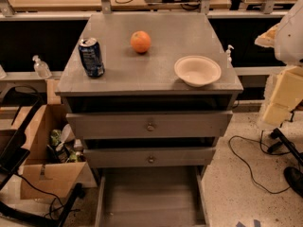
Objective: Place pepsi can into bottom drawer
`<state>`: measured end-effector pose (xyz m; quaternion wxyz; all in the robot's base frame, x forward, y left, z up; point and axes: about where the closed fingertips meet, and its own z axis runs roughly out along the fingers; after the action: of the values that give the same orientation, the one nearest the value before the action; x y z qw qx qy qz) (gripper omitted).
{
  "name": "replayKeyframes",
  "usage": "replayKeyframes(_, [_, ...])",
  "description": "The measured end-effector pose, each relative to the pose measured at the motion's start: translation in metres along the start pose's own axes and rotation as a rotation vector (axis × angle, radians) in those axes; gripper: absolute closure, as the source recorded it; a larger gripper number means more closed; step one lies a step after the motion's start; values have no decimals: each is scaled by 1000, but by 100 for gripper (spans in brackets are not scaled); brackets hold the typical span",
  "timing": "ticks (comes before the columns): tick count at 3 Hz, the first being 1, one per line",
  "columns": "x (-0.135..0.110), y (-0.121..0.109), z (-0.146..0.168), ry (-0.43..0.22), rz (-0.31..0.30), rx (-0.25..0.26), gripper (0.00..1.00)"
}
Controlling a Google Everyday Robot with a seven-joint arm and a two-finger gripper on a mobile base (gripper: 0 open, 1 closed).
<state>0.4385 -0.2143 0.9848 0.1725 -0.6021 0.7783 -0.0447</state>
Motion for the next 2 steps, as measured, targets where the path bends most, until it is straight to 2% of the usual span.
replayKeyframes(1, [0, 0, 0, -1, 0, 3, 0])
replayKeyframes(2, [-10, -14, 7, -60, 18, 38, 0])
